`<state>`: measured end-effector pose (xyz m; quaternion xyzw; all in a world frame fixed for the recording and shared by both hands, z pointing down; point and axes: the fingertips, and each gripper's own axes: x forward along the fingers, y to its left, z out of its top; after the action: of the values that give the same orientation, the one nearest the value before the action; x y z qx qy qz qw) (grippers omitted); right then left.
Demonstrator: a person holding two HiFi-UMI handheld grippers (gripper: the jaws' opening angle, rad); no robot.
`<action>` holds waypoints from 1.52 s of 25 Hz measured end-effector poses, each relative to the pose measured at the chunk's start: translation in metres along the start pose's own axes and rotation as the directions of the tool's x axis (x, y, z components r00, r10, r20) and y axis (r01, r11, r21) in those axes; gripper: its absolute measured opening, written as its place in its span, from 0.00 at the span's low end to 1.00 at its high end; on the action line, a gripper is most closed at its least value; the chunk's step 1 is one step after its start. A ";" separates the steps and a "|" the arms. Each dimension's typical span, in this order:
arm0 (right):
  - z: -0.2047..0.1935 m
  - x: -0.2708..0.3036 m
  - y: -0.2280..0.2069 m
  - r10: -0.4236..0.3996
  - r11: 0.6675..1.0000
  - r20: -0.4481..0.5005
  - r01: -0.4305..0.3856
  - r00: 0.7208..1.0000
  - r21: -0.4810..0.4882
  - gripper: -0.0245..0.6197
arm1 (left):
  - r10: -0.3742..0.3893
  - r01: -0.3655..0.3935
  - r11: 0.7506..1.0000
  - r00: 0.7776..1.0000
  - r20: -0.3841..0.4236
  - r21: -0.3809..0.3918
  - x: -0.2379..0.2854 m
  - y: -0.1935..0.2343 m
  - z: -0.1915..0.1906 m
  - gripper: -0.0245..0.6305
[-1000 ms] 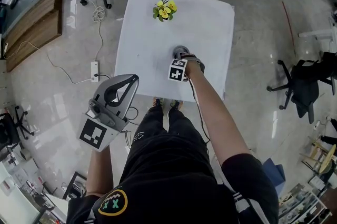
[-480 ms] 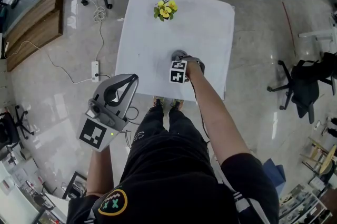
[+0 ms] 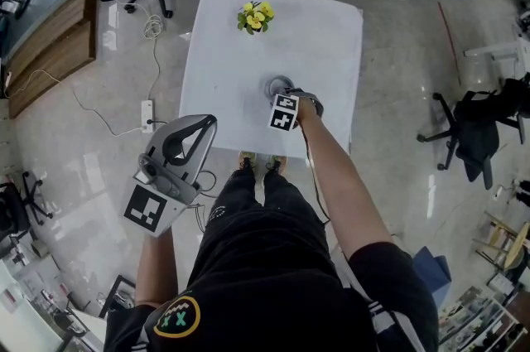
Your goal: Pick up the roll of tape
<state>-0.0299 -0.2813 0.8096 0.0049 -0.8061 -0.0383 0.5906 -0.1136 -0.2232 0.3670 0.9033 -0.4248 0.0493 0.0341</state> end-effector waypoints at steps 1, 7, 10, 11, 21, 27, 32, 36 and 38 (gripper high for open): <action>0.003 -0.005 -0.002 -0.011 1.000 0.022 0.011 1.000 0.018 0.16 | -0.003 0.003 1.000 1.000 0.004 0.002 0.001 -0.001 0.001 0.07; 0.021 -0.045 -0.011 -0.101 0.987 0.166 0.077 0.981 0.143 0.16 | -0.029 0.028 1.000 0.999 0.034 0.013 0.004 -0.006 0.010 0.07; 0.028 -0.072 -0.013 -0.148 0.973 0.236 0.100 0.960 0.207 0.16 | -0.045 0.044 0.999 0.998 0.050 0.019 0.006 -0.008 0.015 0.07; 0.030 -0.081 -0.013 -0.166 0.969 0.256 0.108 0.952 0.224 0.16 | -0.051 0.050 0.999 0.997 0.055 0.021 0.007 -0.009 0.017 0.07; 0.055 -0.210 -0.023 -0.401 0.890 0.447 0.224 0.800 0.397 0.16 | -0.112 0.108 0.993 0.990 0.086 0.052 0.017 -0.020 0.033 0.07; 0.072 -0.280 -0.020 -0.488 0.860 0.523 0.283 0.699 0.424 0.16 | -0.135 0.129 0.990 0.986 0.095 0.063 0.023 -0.025 0.036 0.07; 0.080 -0.331 -0.015 -0.542 0.837 0.568 0.334 0.620 0.433 0.16 | -0.143 0.137 0.988 0.984 0.107 0.065 0.026 -0.026 0.040 0.07; 0.088 -0.366 -0.008 -0.559 0.828 0.619 0.332 0.552 0.452 0.16 | -0.151 0.145 0.988 0.983 0.108 0.063 0.028 -0.028 0.041 0.07; 0.090 -0.383 -0.003 -0.561 0.827 0.634 0.343 0.532 0.445 0.16 | -0.153 0.147 0.987 0.982 0.109 0.059 0.029 -0.029 0.041 0.07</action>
<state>-0.0003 -0.2589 0.4177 0.2787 -0.9413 -0.0813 0.1720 -0.0704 -0.2311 0.3290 0.9347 -0.3553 0.0061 -0.0092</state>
